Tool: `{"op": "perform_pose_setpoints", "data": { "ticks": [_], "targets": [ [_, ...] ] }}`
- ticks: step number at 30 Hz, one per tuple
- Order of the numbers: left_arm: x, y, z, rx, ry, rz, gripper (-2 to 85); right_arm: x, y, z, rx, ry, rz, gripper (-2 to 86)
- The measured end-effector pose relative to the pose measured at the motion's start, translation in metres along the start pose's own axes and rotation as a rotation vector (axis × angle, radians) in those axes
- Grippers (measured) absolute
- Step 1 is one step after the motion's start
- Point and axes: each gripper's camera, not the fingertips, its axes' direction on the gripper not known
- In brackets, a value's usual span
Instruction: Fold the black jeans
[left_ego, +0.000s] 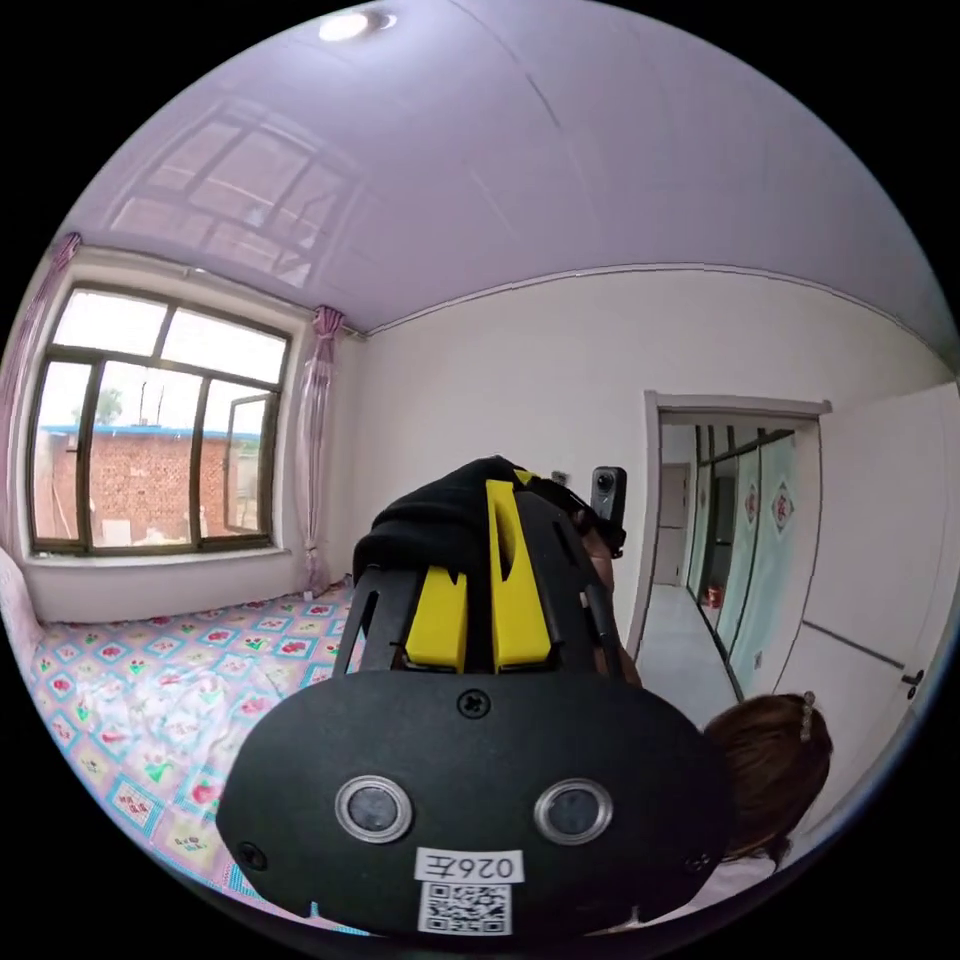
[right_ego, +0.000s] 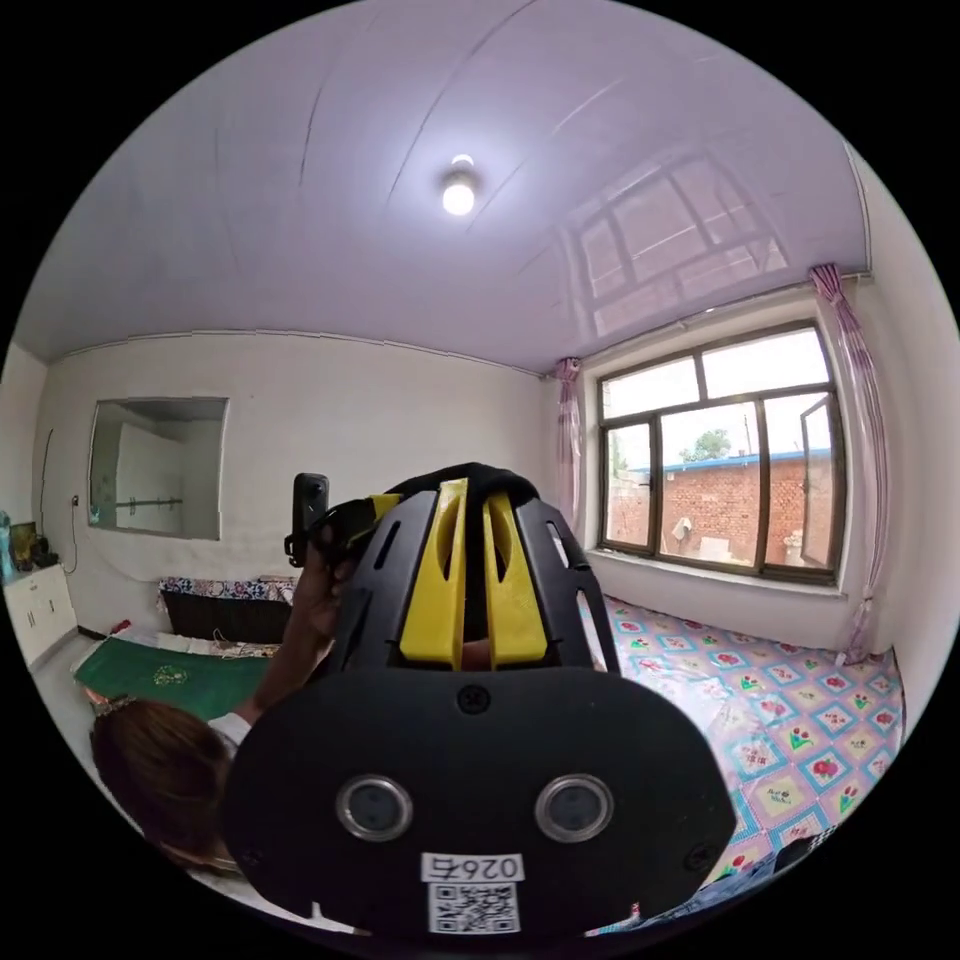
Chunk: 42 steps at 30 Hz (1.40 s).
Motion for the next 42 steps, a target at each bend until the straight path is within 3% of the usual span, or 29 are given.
{"op": "perform_pose_setpoints", "data": {
  "ticks": [5,6,7,9,11,13,16,20,23,25,31,35,42],
  "targets": [
    [-0.202,0.025,0.094,-0.091,-0.011,-0.29,0.0,0.202,0.064,0.159,-0.177,0.083,0.274,-1.3],
    [-0.245,0.03,0.105,-0.03,0.014,-0.379,0.0,0.229,0.069,0.175,-0.184,0.047,0.335,-1.3],
    [-0.263,0.019,0.111,0.034,0.039,-0.341,-0.1,0.275,0.074,0.191,-0.086,-0.095,0.451,-1.3],
    [-0.25,-0.023,0.114,0.071,-0.005,-0.16,-0.1,0.297,0.052,0.203,0.05,-0.197,0.422,-1.4],
    [-0.213,-0.064,0.114,0.063,-0.05,0.059,0.0,0.262,-0.007,0.189,0.133,-0.072,0.09,-1.4],
    [-0.175,-0.083,0.12,0.01,-0.08,0.246,0.0,0.243,-0.027,0.171,0.177,-0.037,-0.073,-1.4],
    [-0.169,-0.047,0.142,-0.087,-0.15,0.325,0.2,0.253,-0.009,0.168,0.129,-0.05,-0.123,-1.4],
    [-0.214,0.063,0.167,-0.185,-0.1,0.227,0.2,0.309,0.123,0.195,-0.036,-0.173,0.017,-1.3],
    [-0.272,0.207,0.178,-0.261,0.051,-0.074,0.2,0.337,0.276,0.218,-0.208,-0.27,0.204,-1.2],
    [-0.312,0.352,0.184,-0.323,0.128,-0.405,0.0,0.343,0.384,0.231,-0.335,-0.295,0.356,-1.2],
    [-0.313,0.687,0.171,-0.339,0.28,-1.224,-0.2,0.318,0.715,0.233,-0.607,-0.256,0.985,-1.2],
    [-0.28,0.785,0.155,-0.376,0.341,-1.44,0.3,0.273,0.846,0.217,-0.684,-0.229,1.297,-1.1],
    [-0.251,0.834,0.118,-0.382,0.375,-1.458,2.5,0.215,0.893,0.208,-0.672,-0.129,1.403,0.0]
  ]
}}
